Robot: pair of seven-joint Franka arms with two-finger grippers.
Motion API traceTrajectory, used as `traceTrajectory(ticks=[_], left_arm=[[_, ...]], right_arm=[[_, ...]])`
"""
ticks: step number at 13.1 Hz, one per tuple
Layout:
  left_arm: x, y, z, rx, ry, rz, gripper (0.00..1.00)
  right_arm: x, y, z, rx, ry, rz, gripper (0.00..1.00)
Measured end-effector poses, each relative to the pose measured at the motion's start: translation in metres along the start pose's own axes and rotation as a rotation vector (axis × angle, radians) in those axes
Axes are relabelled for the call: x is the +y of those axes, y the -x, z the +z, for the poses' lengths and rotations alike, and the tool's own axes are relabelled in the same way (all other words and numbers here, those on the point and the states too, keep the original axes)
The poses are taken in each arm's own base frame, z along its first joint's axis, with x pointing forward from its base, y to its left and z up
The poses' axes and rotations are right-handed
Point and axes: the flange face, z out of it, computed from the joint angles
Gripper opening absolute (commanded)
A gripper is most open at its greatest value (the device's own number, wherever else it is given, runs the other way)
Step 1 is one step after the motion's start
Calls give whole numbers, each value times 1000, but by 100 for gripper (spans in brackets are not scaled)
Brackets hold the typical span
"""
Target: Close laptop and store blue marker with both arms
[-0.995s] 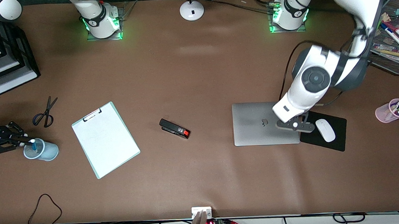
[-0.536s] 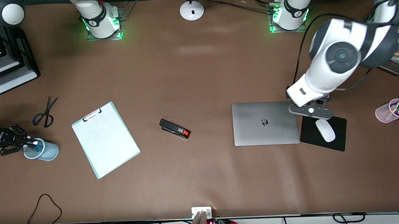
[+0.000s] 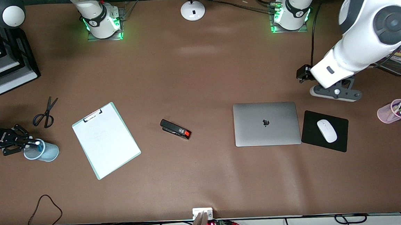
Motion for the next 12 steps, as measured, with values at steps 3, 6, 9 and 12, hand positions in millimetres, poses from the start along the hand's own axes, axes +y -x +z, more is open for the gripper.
traceTrajectory(ticks=[3,6,9,12], left_arm=[[-8,16,-14,-52,-5,-17,100],[-34,22,-30,-27,15,-58,100],[-70,22,-49,107,7,-121,100],[-77,33,-47,155,1,-125,100]], right_arm=[[8,-8,-9,-9,9,66,100],[15,-34,-26,-9,-20,147,100],[23,-73,-51,-70,-60,264,100],[45,-145,-66,-153,-85,339,100]])
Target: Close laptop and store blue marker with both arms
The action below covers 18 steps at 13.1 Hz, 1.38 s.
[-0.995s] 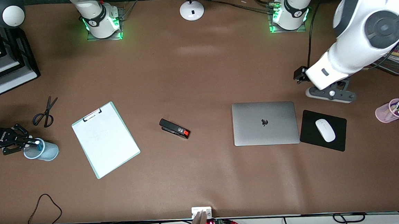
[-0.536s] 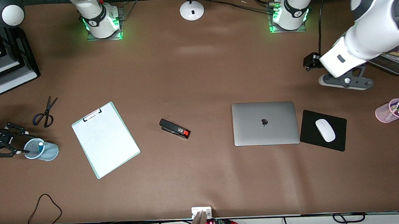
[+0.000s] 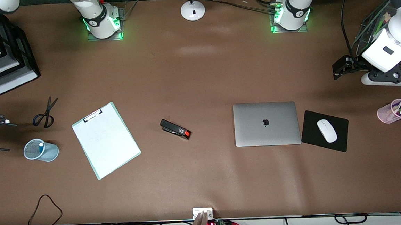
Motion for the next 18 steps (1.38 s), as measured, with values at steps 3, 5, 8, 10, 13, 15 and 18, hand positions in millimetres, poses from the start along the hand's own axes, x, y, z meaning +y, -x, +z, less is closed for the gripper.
traceTrajectory(ticks=[3,5,8,10,13,15,18], left_arm=[[4,14,-1,-4,-2,7,100],[7,23,-1,-9,-5,12,100],[8,25,0,-10,-5,13,100],[6,25,1,-15,-5,11,100],[3,25,3,-20,-5,5,100],[2,25,3,-20,-5,4,100],[3,25,3,-21,-5,7,100]], right_arm=[[-3,-61,12,-29,-51,99,100],[0,-82,25,-39,-67,147,100],[3,-122,35,-60,-72,220,100],[2,-155,49,-93,-87,273,100],[-1,-201,73,-172,-93,348,100],[-8,-231,84,-256,-74,436,100],[-32,-276,99,-399,-9,651,100]])
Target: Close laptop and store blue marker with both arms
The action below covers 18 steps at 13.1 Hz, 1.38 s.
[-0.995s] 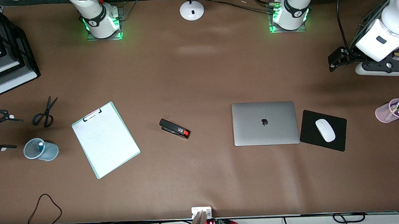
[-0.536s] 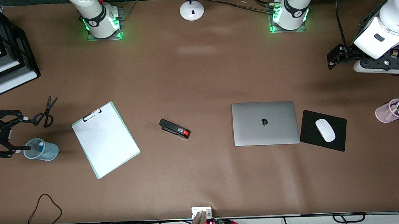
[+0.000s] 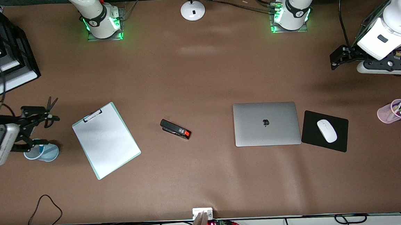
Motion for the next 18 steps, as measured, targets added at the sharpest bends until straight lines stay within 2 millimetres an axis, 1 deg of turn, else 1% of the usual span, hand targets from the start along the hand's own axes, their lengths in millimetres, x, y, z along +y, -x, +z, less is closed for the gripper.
traceTrajectory(ticks=[2,4,7,10,12,14,16,17,18], left_arm=[[1,0,0,0,0,3,100],[1,0,0,0,0,3,100],[1,0,0,0,0,3,100],[0,0,0,0,0,2,100],[0,0,0,0,0,1,100],[0,0,0,0,0,1,100],[0,0,0,0,0,0,100],[0,0,0,0,0,1,100],[0,0,0,0,0,1,100]], right_arm=[[-28,-10,5,-69,57,161,100],[-48,-13,10,-130,128,319,100],[-62,-8,15,-188,208,504,100],[-64,7,13,-240,270,692,100],[-64,15,2,-253,327,733,100],[-60,29,-22,-226,363,760,100],[-45,58,-52,-150,380,797,100],[-40,74,-62,-119,384,805,100],[-40,87,-65,-111,380,803,100]])
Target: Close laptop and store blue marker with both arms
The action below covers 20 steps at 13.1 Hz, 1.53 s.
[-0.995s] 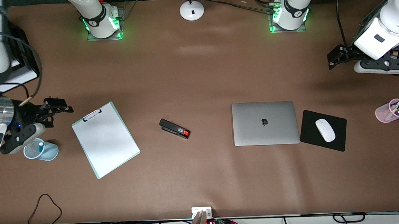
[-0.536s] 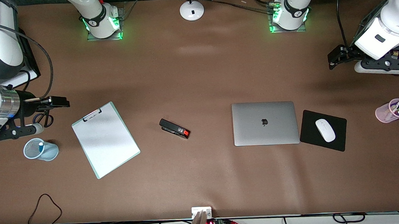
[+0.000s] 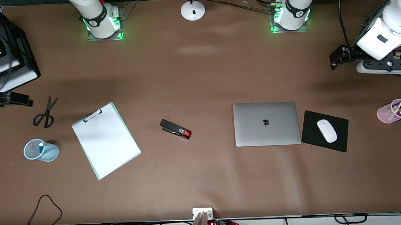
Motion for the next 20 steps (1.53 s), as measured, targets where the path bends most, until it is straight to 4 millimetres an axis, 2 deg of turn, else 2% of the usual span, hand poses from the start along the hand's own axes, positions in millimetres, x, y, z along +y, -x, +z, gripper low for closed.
traceTrajectory(ticks=[1,3,6,16,20], left_arm=[[0,0,0,0,0,0,100],[0,0,0,0,0,-1,100],[0,0,0,0,0,-1,100],[-1,0,0,0,0,-1,100],[-1,0,0,0,0,-1,100]], right_arm=[[1,9,0,0,-5,-4,100],[-9,19,-1,3,-9,-24,100],[-21,20,-1,19,3,-46,100],[-28,31,-1,47,9,-51,100],[-27,43,-2,45,4,-22,100]])
